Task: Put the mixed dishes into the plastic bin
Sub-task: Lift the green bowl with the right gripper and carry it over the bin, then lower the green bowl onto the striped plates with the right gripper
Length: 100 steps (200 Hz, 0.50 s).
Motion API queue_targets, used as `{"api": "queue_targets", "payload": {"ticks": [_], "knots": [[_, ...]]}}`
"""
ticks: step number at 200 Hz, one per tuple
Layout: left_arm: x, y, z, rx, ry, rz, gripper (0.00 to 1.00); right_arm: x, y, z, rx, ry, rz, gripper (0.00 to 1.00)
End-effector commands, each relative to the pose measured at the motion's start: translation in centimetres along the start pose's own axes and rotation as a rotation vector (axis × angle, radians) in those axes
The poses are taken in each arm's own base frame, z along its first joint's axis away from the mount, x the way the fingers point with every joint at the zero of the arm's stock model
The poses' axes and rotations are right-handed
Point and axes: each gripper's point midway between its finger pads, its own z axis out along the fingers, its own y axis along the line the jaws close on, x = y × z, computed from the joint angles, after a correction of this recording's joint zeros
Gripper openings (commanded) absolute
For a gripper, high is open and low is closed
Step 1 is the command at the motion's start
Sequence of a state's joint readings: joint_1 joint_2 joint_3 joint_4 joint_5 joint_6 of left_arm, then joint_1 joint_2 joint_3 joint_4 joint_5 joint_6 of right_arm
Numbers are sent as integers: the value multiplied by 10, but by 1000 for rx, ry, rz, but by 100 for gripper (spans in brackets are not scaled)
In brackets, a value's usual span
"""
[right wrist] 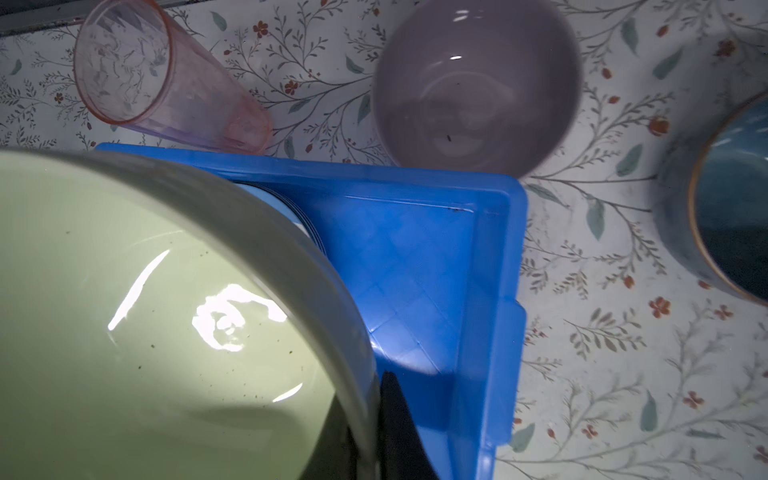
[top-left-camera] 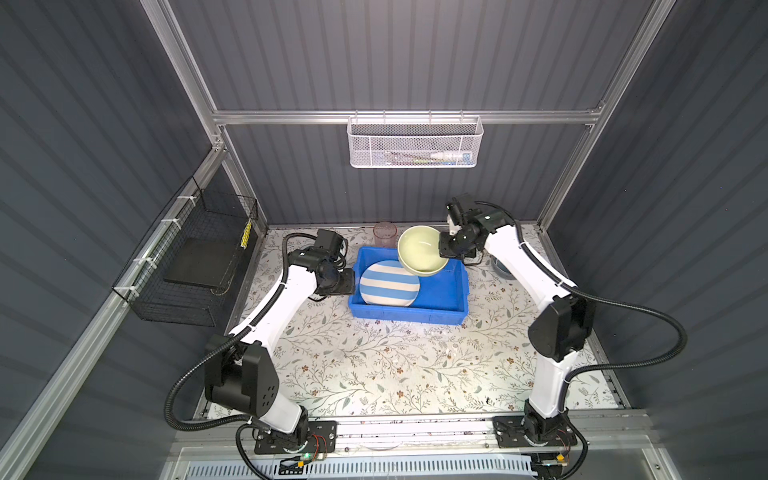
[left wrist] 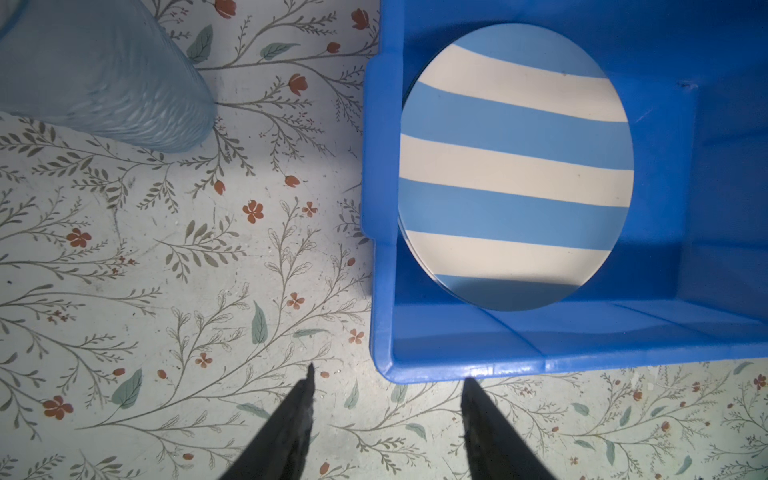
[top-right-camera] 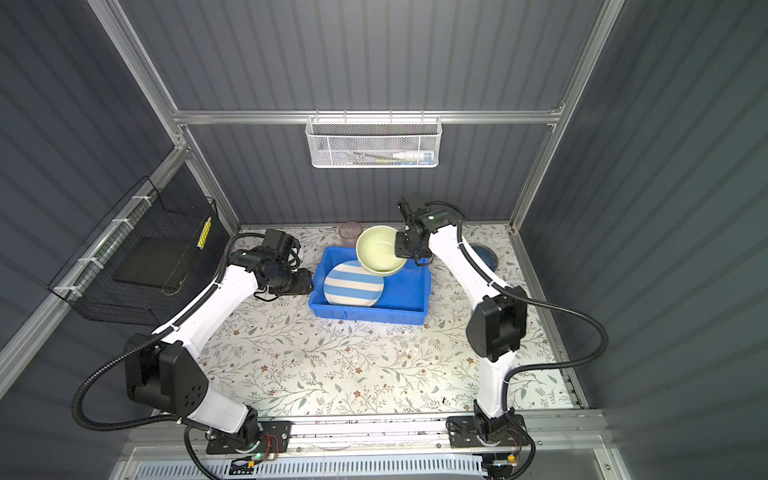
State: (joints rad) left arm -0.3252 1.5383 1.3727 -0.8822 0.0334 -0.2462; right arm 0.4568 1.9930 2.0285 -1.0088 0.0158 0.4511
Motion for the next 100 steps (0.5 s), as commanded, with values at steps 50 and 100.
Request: {"api": "queue_targets", "payload": {"ticks": [50, 100], "knots": [[3, -1, -29, 20, -37, 16, 60, -12, 58, 35, -72, -9, 43, 0], [9, 0, -35, 23, -52, 13, 61, 3, 69, 59, -53, 25, 56, 0]]}}
